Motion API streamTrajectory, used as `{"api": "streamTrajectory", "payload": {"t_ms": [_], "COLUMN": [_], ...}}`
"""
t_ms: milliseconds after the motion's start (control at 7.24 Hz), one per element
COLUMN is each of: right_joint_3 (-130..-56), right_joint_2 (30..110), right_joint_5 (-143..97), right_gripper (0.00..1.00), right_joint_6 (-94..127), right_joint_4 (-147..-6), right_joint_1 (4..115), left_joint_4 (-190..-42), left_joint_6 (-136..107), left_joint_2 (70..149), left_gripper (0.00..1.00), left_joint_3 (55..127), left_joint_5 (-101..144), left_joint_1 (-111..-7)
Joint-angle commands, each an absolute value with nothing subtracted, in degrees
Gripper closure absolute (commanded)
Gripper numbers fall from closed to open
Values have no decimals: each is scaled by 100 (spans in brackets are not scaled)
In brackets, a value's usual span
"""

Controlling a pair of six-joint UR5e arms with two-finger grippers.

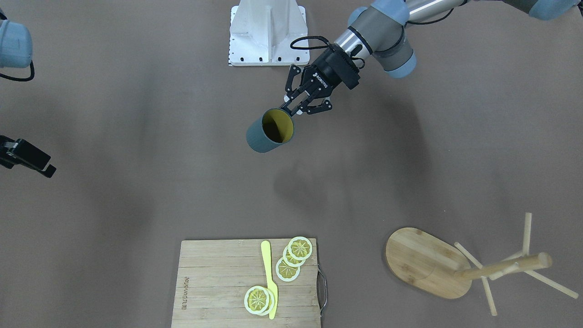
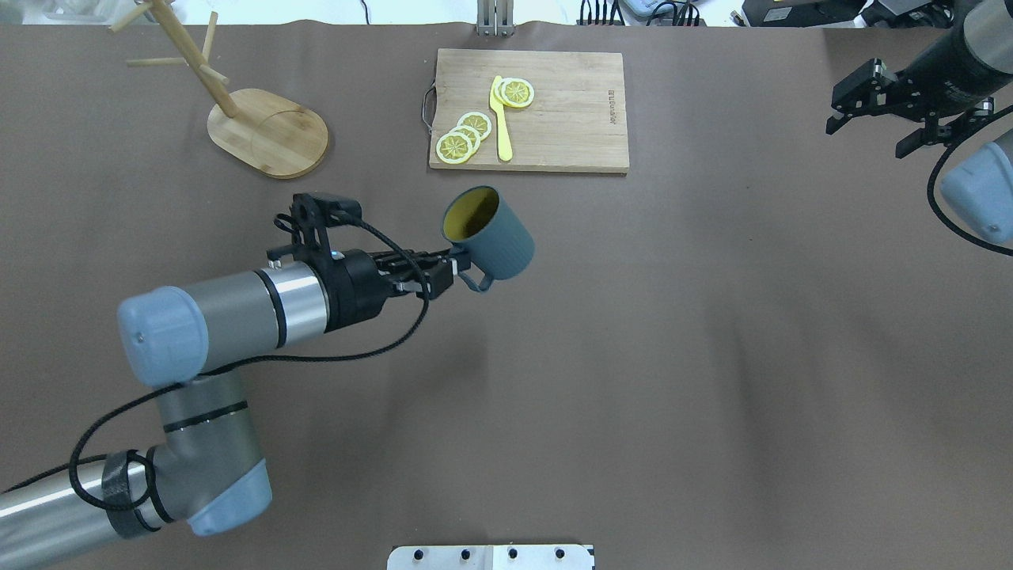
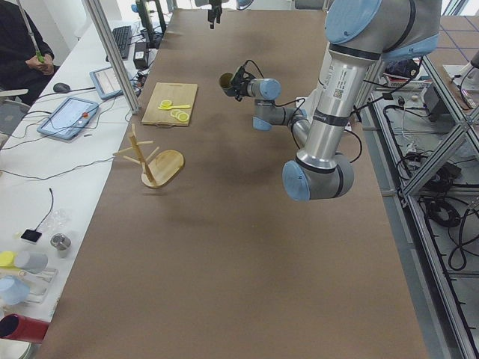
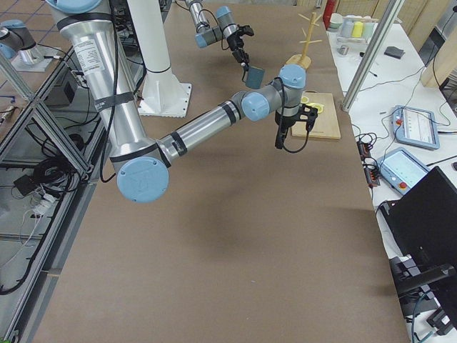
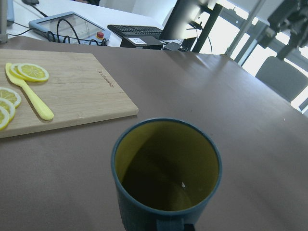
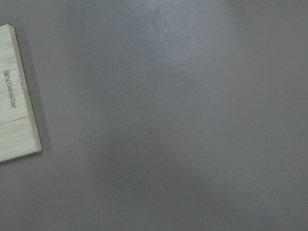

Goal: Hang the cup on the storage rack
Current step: 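Lift the mug with the left gripper and carry it to the wooden rack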

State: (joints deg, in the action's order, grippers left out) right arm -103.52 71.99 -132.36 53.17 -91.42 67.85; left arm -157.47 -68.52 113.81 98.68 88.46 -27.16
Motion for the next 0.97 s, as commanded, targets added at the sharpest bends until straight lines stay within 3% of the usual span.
{"api": "streamTrajectory", "payload": {"t_ms": [0,414,829], "right_joint_3": [-10380,-10424,-10459], "right_joint_2": [7190,7190,7207], "right_joint_5": [-13236,-13236,-13236], "right_gripper": [0,0,0], "right_joint_6": [5326,5291,5247], "right_joint_4": [-9132,-9132,-9132], "right_joint_1": [6785,6785,6794], "left_joint_4": [-15759,-17078,-19552], "left_joint_6": [-9262,-11936,-13384], "left_joint_2": [11260,10855,10959], "left_gripper": [100,100,100], "left_joint_3": [9914,9469,7607], "left_joint_5": [9820,10327,9379], "left_joint_1": [-3913,-5139,-5212]}}
